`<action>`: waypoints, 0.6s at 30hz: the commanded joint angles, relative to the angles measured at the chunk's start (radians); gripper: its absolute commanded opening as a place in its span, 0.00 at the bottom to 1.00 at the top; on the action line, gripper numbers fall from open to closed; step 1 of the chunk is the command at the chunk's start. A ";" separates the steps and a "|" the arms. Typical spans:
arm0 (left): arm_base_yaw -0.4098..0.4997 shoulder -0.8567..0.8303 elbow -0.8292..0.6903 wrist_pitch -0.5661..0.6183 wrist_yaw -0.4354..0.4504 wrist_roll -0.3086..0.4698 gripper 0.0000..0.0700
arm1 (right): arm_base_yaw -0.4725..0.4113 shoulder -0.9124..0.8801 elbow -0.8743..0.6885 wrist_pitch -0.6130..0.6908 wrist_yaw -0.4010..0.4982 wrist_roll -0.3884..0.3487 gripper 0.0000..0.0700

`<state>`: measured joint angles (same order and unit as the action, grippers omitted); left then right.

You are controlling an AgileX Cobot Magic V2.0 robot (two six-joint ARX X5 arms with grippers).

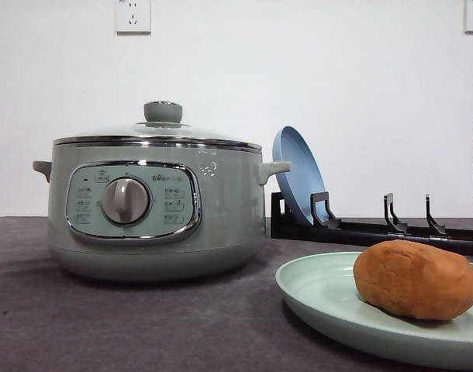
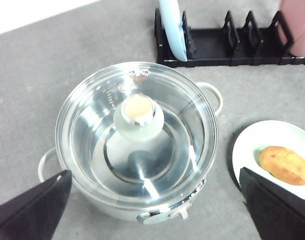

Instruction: Transfer potato from steamer to green plate

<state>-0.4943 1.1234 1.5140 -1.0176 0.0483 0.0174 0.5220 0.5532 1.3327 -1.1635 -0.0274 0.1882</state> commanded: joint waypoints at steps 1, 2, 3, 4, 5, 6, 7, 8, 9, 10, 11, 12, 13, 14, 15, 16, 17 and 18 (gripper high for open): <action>-0.007 -0.080 -0.085 0.055 0.001 0.017 1.00 | 0.005 0.005 0.014 0.003 0.004 -0.037 1.00; -0.007 -0.124 -0.132 0.079 0.003 0.016 1.00 | 0.005 0.005 0.014 0.002 0.007 -0.042 1.00; -0.007 -0.167 -0.176 0.099 0.007 0.016 1.00 | 0.005 0.005 0.013 0.002 0.014 -0.046 1.00; -0.007 -0.202 -0.211 0.112 0.018 0.015 1.00 | 0.005 0.005 0.013 0.003 0.025 -0.046 1.00; -0.007 -0.234 -0.242 0.121 0.029 0.011 1.00 | 0.005 0.005 0.011 0.003 0.031 -0.047 1.00; -0.007 -0.264 -0.268 0.127 0.040 0.004 1.00 | 0.005 0.005 0.008 0.002 0.032 -0.047 1.00; -0.007 -0.289 -0.287 0.126 0.042 -0.011 1.00 | 0.005 0.005 0.002 0.002 0.030 -0.047 1.00; -0.007 -0.313 -0.302 0.125 0.045 -0.024 1.00 | 0.005 0.005 -0.007 0.003 0.029 -0.048 1.00; -0.007 -0.335 -0.315 0.124 0.047 -0.035 1.00 | 0.005 0.005 -0.018 0.003 0.028 -0.048 1.00; -0.007 -0.351 -0.321 0.123 0.053 -0.037 1.00 | 0.006 0.005 -0.031 0.005 0.028 -0.048 1.00; -0.007 -0.365 -0.325 0.123 0.058 -0.041 1.00 | 0.006 0.005 -0.048 0.007 0.026 -0.048 1.00; -0.007 -0.378 -0.326 0.124 0.062 -0.046 1.00 | 0.006 0.005 -0.068 0.009 0.024 -0.048 1.00; -0.007 -0.388 -0.326 0.126 0.062 -0.057 1.00 | 0.006 0.004 -0.091 0.014 0.022 -0.049 1.00; -0.007 -0.397 -0.326 0.128 0.062 -0.064 1.00 | 0.006 0.002 -0.114 0.021 0.017 -0.050 1.00; -0.007 -0.405 -0.326 0.128 0.062 -0.068 1.00 | 0.006 0.000 -0.136 0.030 0.008 -0.053 1.00; -0.007 -0.411 -0.326 0.125 0.062 -0.071 1.00 | 0.006 0.000 -0.161 0.048 -0.006 -0.053 1.00; -0.007 -0.416 -0.326 0.122 0.062 -0.073 1.00 | 0.006 0.000 -0.181 0.064 -0.019 -0.053 1.00; -0.007 -0.420 -0.326 0.119 0.062 -0.075 1.00 | 0.006 0.000 -0.197 0.078 -0.030 -0.053 1.00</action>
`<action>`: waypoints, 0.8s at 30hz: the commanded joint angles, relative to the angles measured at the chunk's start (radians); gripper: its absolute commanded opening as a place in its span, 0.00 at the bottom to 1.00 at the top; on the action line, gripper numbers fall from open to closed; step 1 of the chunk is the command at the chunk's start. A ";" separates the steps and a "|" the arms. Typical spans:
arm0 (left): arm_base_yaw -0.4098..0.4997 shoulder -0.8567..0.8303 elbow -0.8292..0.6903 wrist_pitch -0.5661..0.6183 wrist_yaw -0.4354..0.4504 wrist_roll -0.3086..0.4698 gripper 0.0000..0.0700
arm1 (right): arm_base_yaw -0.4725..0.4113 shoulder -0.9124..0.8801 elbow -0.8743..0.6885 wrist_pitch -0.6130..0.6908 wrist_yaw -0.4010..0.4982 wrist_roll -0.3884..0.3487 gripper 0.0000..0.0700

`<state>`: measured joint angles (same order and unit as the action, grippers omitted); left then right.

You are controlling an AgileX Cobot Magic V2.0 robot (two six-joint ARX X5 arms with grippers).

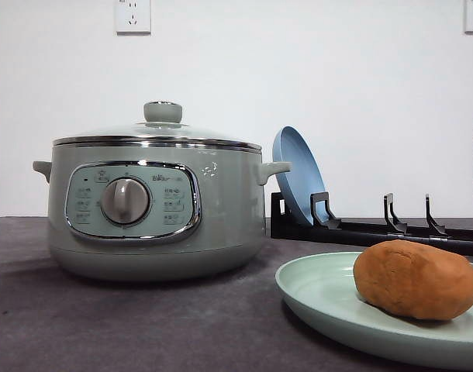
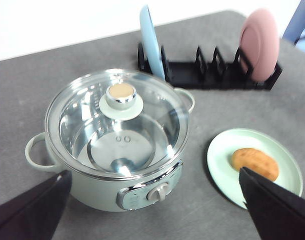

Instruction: Transfer potato from steamer to green plate

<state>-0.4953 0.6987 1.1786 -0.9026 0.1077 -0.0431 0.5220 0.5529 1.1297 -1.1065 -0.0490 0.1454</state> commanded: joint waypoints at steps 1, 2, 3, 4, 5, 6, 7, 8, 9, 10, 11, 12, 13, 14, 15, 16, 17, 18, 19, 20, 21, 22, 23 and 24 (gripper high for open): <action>-0.006 0.001 0.009 0.002 0.003 -0.014 1.00 | 0.006 0.000 -0.006 0.033 -0.013 -0.007 1.00; -0.006 -0.002 0.009 0.000 0.003 -0.014 1.00 | 0.006 0.000 -0.016 0.044 -0.020 -0.006 1.00; -0.006 -0.004 0.009 -0.002 0.003 -0.015 1.00 | 0.006 0.000 -0.023 0.055 -0.028 -0.005 1.00; -0.006 -0.007 0.009 -0.002 0.003 -0.017 1.00 | 0.006 0.000 -0.027 0.064 -0.029 -0.001 1.00; -0.006 -0.008 0.009 -0.003 0.003 -0.018 1.00 | 0.006 0.000 -0.029 0.071 -0.030 0.002 1.00; -0.006 -0.008 0.009 -0.002 0.003 -0.019 1.00 | 0.006 0.000 -0.030 0.075 -0.029 0.004 1.00; -0.006 -0.008 0.009 -0.003 0.003 -0.018 1.00 | 0.006 0.000 -0.030 0.076 -0.029 0.004 1.00; -0.006 -0.007 0.009 -0.003 0.003 -0.018 1.00 | 0.006 0.000 -0.030 0.076 -0.029 0.004 1.00; -0.006 -0.007 0.009 -0.003 0.003 -0.018 1.00 | 0.006 0.000 -0.030 0.076 -0.029 0.004 1.00; -0.006 -0.007 0.009 -0.002 0.003 -0.018 1.00 | 0.006 0.000 -0.030 0.076 -0.029 0.004 1.00; -0.006 -0.007 0.009 -0.002 0.003 -0.018 1.00 | 0.006 0.000 -0.030 0.076 -0.029 0.004 1.00; -0.006 -0.007 0.009 -0.002 0.002 -0.017 0.98 | 0.006 0.000 -0.030 0.076 -0.029 0.004 1.00; -0.006 -0.007 0.009 -0.002 0.000 -0.017 0.88 | 0.006 0.000 -0.030 0.074 -0.029 0.006 0.98; -0.006 -0.007 0.009 -0.002 -0.002 -0.017 0.69 | 0.006 0.000 -0.030 0.074 -0.029 0.010 0.80; -0.006 -0.006 0.009 -0.003 -0.003 -0.017 0.42 | 0.006 0.000 -0.030 0.074 -0.029 0.012 0.45; -0.006 -0.006 0.009 -0.003 -0.003 -0.017 0.12 | 0.006 0.000 -0.030 0.074 -0.029 0.012 0.11; -0.006 -0.005 0.009 -0.002 -0.003 -0.017 0.02 | 0.006 0.000 -0.030 0.076 -0.029 0.012 0.02; -0.006 -0.004 0.009 0.000 -0.003 -0.017 0.03 | 0.006 0.000 -0.030 0.080 -0.028 0.012 0.05; -0.006 -0.004 0.009 0.001 -0.003 -0.018 0.03 | 0.006 0.000 -0.030 0.083 -0.029 0.012 0.05; -0.006 -0.003 0.009 -0.001 -0.003 -0.018 0.04 | 0.006 0.000 -0.030 0.084 -0.030 0.012 0.05; -0.006 -0.003 0.009 -0.002 -0.003 -0.018 0.04 | 0.006 0.000 -0.030 0.085 -0.030 0.012 0.05; -0.006 -0.004 0.009 -0.001 -0.003 -0.018 0.04 | 0.006 0.000 -0.030 0.085 -0.030 0.012 0.05; -0.006 -0.006 0.010 0.001 -0.003 -0.018 0.04 | 0.006 0.000 -0.030 0.084 -0.029 0.011 0.05; -0.006 -0.007 0.010 0.003 -0.003 -0.018 0.04 | 0.006 0.000 -0.030 0.085 -0.029 0.011 0.05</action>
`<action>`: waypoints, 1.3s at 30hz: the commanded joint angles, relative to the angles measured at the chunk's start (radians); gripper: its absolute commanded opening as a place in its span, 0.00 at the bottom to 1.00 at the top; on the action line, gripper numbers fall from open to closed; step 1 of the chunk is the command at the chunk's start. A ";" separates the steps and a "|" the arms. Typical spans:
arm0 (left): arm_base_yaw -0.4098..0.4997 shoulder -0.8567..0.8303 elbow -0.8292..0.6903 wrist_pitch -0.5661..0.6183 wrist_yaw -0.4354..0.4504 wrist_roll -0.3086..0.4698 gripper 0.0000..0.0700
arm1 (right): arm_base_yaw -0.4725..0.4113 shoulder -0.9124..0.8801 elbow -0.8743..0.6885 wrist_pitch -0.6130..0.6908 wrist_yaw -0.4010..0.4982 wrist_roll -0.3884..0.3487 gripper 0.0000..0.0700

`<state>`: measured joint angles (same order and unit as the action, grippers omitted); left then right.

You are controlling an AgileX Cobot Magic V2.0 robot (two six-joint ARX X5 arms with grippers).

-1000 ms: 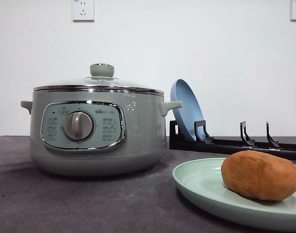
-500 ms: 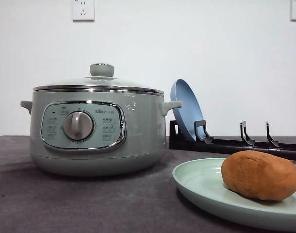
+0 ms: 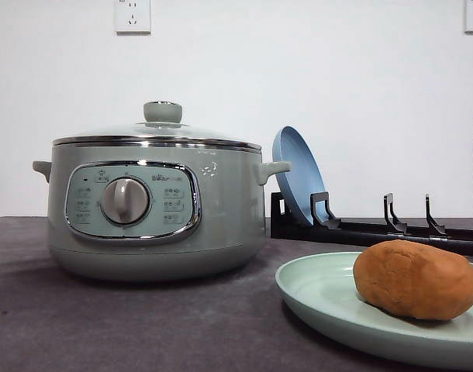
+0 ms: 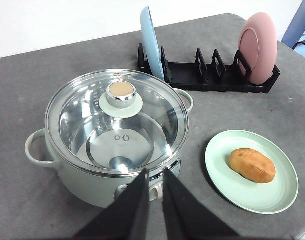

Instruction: Transfer potato from steamer to green plate

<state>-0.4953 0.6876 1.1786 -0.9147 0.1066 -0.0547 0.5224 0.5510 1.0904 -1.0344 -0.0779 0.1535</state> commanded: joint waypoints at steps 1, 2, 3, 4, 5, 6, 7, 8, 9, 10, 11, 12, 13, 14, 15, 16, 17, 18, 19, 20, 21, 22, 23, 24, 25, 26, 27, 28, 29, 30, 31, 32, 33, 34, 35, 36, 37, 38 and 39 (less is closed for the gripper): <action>-0.006 0.004 0.010 0.017 -0.002 -0.006 0.04 | 0.005 0.002 0.010 0.013 0.000 0.003 0.05; -0.006 0.003 0.010 0.018 -0.002 -0.006 0.04 | 0.005 0.002 0.010 0.013 0.000 0.003 0.05; -0.006 0.004 0.010 0.018 -0.002 -0.006 0.04 | 0.005 0.002 0.010 0.013 0.000 0.003 0.05; -0.006 0.004 0.010 0.018 -0.002 -0.006 0.04 | 0.005 0.002 0.010 0.013 0.000 0.003 0.05; -0.006 0.004 0.010 0.018 -0.002 -0.006 0.04 | 0.005 0.002 0.010 0.013 0.000 0.003 0.05; -0.006 0.004 0.010 0.018 -0.002 -0.006 0.04 | 0.005 0.002 0.010 0.013 0.000 0.003 0.05; -0.006 0.004 0.010 0.018 -0.002 -0.006 0.04 | 0.005 0.002 0.010 0.013 -0.001 0.003 0.05; -0.006 0.004 0.010 0.018 -0.002 -0.006 0.04 | 0.005 0.002 0.010 0.013 -0.001 0.003 0.05; -0.006 0.004 0.010 0.018 -0.002 -0.006 0.04 | 0.005 0.002 0.010 0.013 0.000 0.003 0.05; -0.006 0.004 0.010 0.018 -0.002 -0.006 0.04 | 0.005 0.002 0.010 0.013 0.000 0.003 0.05; -0.006 0.004 0.010 0.018 -0.002 -0.006 0.04 | 0.005 0.002 0.010 0.013 0.000 0.003 0.05; -0.006 0.004 0.010 0.018 -0.002 -0.006 0.04 | 0.005 0.002 0.010 0.013 0.000 0.003 0.05; -0.006 0.004 0.010 0.018 -0.002 -0.006 0.04 | 0.005 0.002 0.010 0.013 0.000 0.003 0.05; -0.006 0.004 0.010 0.018 -0.002 -0.006 0.04 | 0.005 0.002 0.010 0.013 0.000 0.003 0.05; -0.006 0.004 0.010 0.018 -0.002 -0.006 0.04 | 0.005 0.002 0.010 0.013 0.000 0.003 0.05; -0.006 0.004 0.010 0.018 -0.002 -0.006 0.04 | 0.005 0.002 0.010 0.013 0.000 0.003 0.05; -0.005 0.004 0.010 0.018 -0.002 -0.006 0.04 | 0.005 0.002 0.010 0.013 0.000 0.003 0.05; -0.001 0.002 0.010 0.018 -0.002 -0.006 0.04 | 0.005 0.002 0.010 0.013 0.000 0.003 0.05; 0.009 0.001 0.009 0.018 -0.002 -0.006 0.04 | 0.005 0.002 0.010 0.013 0.000 0.003 0.05; 0.023 0.000 0.006 0.022 -0.002 -0.006 0.04 | 0.005 0.002 0.010 0.013 0.000 0.003 0.05; 0.040 0.000 -0.002 0.031 -0.002 -0.006 0.04 | 0.005 0.002 0.010 0.013 0.000 0.003 0.05; 0.062 -0.005 -0.017 0.044 -0.002 -0.006 0.04 | 0.005 0.002 0.010 0.013 0.000 0.003 0.05; 0.086 -0.013 -0.038 0.066 -0.002 -0.006 0.04 | 0.005 0.002 0.010 0.013 0.000 0.003 0.05; 0.114 -0.028 -0.074 0.107 -0.002 -0.006 0.04 | 0.005 0.002 0.010 0.013 0.000 0.003 0.05; 0.144 -0.047 -0.118 0.157 -0.002 -0.006 0.04 | 0.005 0.002 0.010 0.013 0.000 0.003 0.05; 0.172 -0.069 -0.166 0.209 -0.002 -0.006 0.04 | 0.005 0.002 0.010 0.013 0.000 0.003 0.05; 0.201 -0.098 -0.225 0.273 -0.002 -0.006 0.04 | 0.005 0.002 0.010 0.013 0.000 0.003 0.05; 0.229 -0.128 -0.287 0.338 -0.002 -0.007 0.04 | 0.005 0.002 0.010 0.013 0.000 0.003 0.05; 0.253 -0.161 -0.353 0.404 -0.002 -0.007 0.04 | 0.005 0.002 0.010 0.013 0.000 0.003 0.05; 0.276 -0.195 -0.421 0.468 -0.002 -0.007 0.04 | 0.005 0.002 0.010 0.013 0.000 0.003 0.05; 0.293 -0.225 -0.484 0.525 -0.002 -0.006 0.04 | 0.005 0.002 0.010 0.013 0.000 0.003 0.05; 0.305 -0.253 -0.542 0.574 -0.002 -0.006 0.04 | 0.005 0.002 0.010 0.013 0.000 0.003 0.05; 0.315 -0.285 -0.606 0.622 -0.002 -0.006 0.04 | 0.005 0.002 0.010 0.013 0.000 0.003 0.05; 0.321 -0.314 -0.664 0.662 -0.002 -0.006 0.04 | 0.005 0.002 0.010 0.013 0.000 0.003 0.05; 0.325 -0.339 -0.715 0.692 -0.002 -0.005 0.04 | 0.005 0.002 0.010 0.013 0.000 0.003 0.05; 0.330 -0.367 -0.768 0.722 -0.002 0.004 0.04 | 0.005 0.002 0.010 0.013 0.000 0.003 0.05; 0.335 -0.393 -0.816 0.750 -0.002 0.017 0.04 | 0.005 0.002 0.010 0.013 0.000 0.003 0.05; 0.340 -0.416 -0.858 0.775 -0.002 0.024 0.04 | 0.005 0.002 0.010 0.013 0.000 0.003 0.05; 0.349 -0.440 -0.899 0.797 -0.003 0.025 0.04 | 0.005 0.002 0.010 0.013 0.000 0.003 0.05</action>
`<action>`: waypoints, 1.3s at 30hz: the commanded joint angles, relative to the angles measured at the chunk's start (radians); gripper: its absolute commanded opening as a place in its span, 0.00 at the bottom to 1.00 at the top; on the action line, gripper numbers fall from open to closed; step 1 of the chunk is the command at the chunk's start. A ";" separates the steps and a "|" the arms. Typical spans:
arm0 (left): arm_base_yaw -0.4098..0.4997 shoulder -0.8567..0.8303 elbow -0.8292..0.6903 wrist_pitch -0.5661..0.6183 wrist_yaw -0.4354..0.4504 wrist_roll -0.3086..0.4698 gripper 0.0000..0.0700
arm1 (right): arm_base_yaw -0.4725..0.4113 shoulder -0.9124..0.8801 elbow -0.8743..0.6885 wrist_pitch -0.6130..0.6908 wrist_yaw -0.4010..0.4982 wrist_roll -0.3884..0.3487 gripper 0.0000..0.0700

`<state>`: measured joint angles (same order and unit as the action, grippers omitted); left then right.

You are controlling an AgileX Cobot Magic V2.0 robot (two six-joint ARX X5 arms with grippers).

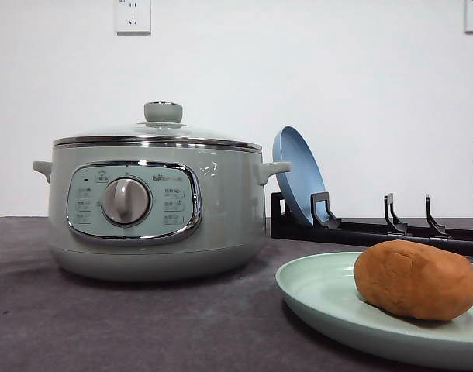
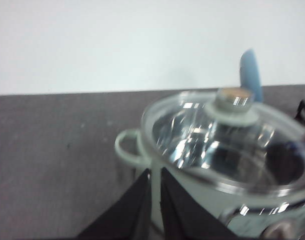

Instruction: Transfer potato from steamer to green plate

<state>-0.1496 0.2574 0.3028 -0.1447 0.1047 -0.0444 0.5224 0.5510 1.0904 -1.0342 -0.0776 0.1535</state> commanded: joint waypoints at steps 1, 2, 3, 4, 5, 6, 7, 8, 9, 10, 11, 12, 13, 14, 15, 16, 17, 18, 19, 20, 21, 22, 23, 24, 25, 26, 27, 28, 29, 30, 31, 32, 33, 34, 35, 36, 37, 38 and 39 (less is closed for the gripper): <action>0.014 -0.033 -0.061 0.045 -0.001 0.013 0.04 | 0.005 0.002 0.010 0.013 0.000 0.003 0.05; 0.023 -0.052 -0.090 0.060 -0.001 0.008 0.04 | 0.005 0.002 0.010 0.013 0.000 0.003 0.05; 0.032 -0.070 -0.117 0.071 -0.001 0.001 0.04 | 0.005 0.002 0.010 0.013 0.000 0.003 0.05; 0.041 -0.089 -0.140 0.077 -0.001 -0.003 0.04 | 0.005 0.002 0.010 0.013 0.000 0.003 0.05; 0.049 -0.106 -0.160 0.080 -0.001 -0.003 0.04 | 0.005 0.002 0.010 0.013 0.000 0.003 0.05; 0.054 -0.122 -0.177 0.082 -0.002 -0.003 0.04 | 0.005 0.002 0.010 0.013 0.000 0.003 0.05; 0.058 -0.134 -0.191 0.082 -0.008 -0.002 0.04 | 0.005 0.002 0.010 0.013 0.000 0.003 0.05; 0.061 -0.145 -0.203 0.082 -0.020 -0.002 0.04 | 0.005 0.002 0.010 0.013 0.000 0.003 0.05; 0.063 -0.154 -0.213 0.082 -0.034 -0.002 0.04 | 0.005 0.002 0.010 0.013 0.000 0.003 0.05; 0.066 -0.163 -0.223 0.083 -0.046 -0.003 0.04 | 0.005 0.002 0.010 0.013 0.000 0.003 0.05; 0.068 -0.172 -0.233 0.085 -0.055 -0.002 0.04 | 0.005 0.002 0.010 0.013 0.000 0.003 0.05; 0.071 -0.182 -0.242 0.085 -0.059 -0.002 0.04 | 0.005 0.002 0.010 0.013 0.000 0.003 0.05; 0.075 -0.189 -0.249 0.085 -0.061 -0.002 0.04 | 0.005 0.002 0.010 0.013 0.000 0.003 0.05; 0.080 -0.196 -0.256 0.085 -0.062 -0.002 0.04 | 0.005 0.002 0.010 0.013 0.000 0.003 0.05; 0.086 -0.202 -0.261 0.085 -0.062 -0.001 0.04 | 0.005 0.002 0.010 0.013 0.000 0.003 0.05; 0.092 -0.208 -0.265 0.085 -0.064 -0.001 0.04 | 0.005 0.002 0.010 0.013 0.000 0.003 0.05; 0.099 -0.212 -0.269 0.085 -0.065 -0.001 0.04 | 0.005 0.002 0.010 0.013 0.000 0.003 0.05; 0.106 -0.217 -0.273 0.085 -0.065 -0.001 0.04 | 0.005 0.002 0.010 0.013 0.000 0.003 0.05; 0.113 -0.222 -0.277 0.085 -0.065 -0.001 0.04 | 0.005 0.002 0.010 0.013 0.000 0.003 0.05; 0.118 -0.228 -0.282 0.085 -0.065 -0.001 0.04 | 0.005 0.002 0.010 0.013 0.000 0.003 0.05; 0.123 -0.235 -0.288 0.084 -0.065 -0.001 0.04 | 0.005 0.002 0.010 0.013 0.000 0.003 0.05; 0.126 -0.242 -0.291 0.075 -0.065 -0.001 0.04 | 0.005 0.002 0.010 0.013 0.000 0.003 0.05; 0.129 -0.249 -0.291 0.062 -0.065 0.000 0.04 | 0.005 0.002 0.010 0.013 0.000 0.003 0.05; 0.131 -0.253 -0.291 0.051 -0.065 0.000 0.04 | 0.005 0.002 0.010 0.013 0.000 0.003 0.05; 0.132 -0.255 -0.291 0.043 -0.065 0.001 0.04 | 0.005 0.002 0.010 0.013 0.000 0.003 0.05; 0.133 -0.255 -0.291 0.036 -0.067 0.003 0.04 | 0.005 0.002 0.010 0.013 0.000 0.003 0.05; 0.133 -0.255 -0.291 0.029 -0.069 0.003 0.04 | 0.005 0.002 0.010 0.013 0.000 0.003 0.05; 0.133 -0.255 -0.291 0.020 -0.070 0.003 0.04 | 0.005 0.002 0.010 0.013 0.000 0.003 0.05; 0.133 -0.255 -0.291 0.011 -0.071 0.002 0.04 | 0.005 0.002 0.010 0.013 0.000 0.003 0.05; 0.133 -0.255 -0.291 -0.003 -0.072 0.002 0.04 | 0.005 0.002 0.010 0.013 0.000 0.003 0.05; 0.133 -0.255 -0.291 -0.020 -0.072 0.002 0.04 | 0.005 0.002 0.010 0.013 0.000 0.003 0.05; 0.133 -0.255 -0.291 -0.037 -0.072 0.002 0.04 | 0.005 0.002 0.010 0.013 0.000 0.003 0.05; 0.133 -0.255 -0.291 -0.043 -0.072 0.002 0.04 | 0.005 0.002 0.010 0.013 0.000 0.003 0.05; 0.133 -0.255 -0.291 -0.043 -0.072 0.002 0.04 | 0.005 0.002 0.010 0.013 0.000 0.003 0.05; 0.133 -0.255 -0.291 -0.043 -0.072 0.002 0.04 | 0.005 0.002 0.010 0.013 0.000 0.003 0.05; 0.133 -0.255 -0.291 -0.043 -0.072 0.002 0.04 | 0.005 0.002 0.011 0.013 0.000 0.003 0.05; 0.133 -0.255 -0.291 -0.043 -0.072 0.002 0.04 | 0.005 0.002 0.011 0.013 0.000 0.003 0.05; 0.133 -0.255 -0.291 -0.042 -0.072 0.002 0.04 | 0.005 0.002 0.011 0.013 0.000 0.003 0.05; 0.133 -0.254 -0.291 -0.042 -0.072 0.002 0.04 | 0.005 0.002 0.011 0.013 0.000 0.003 0.05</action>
<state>-0.0177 0.0051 0.0322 -0.1810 0.0319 -0.0433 0.5224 0.5510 1.0904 -1.0340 -0.0776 0.1535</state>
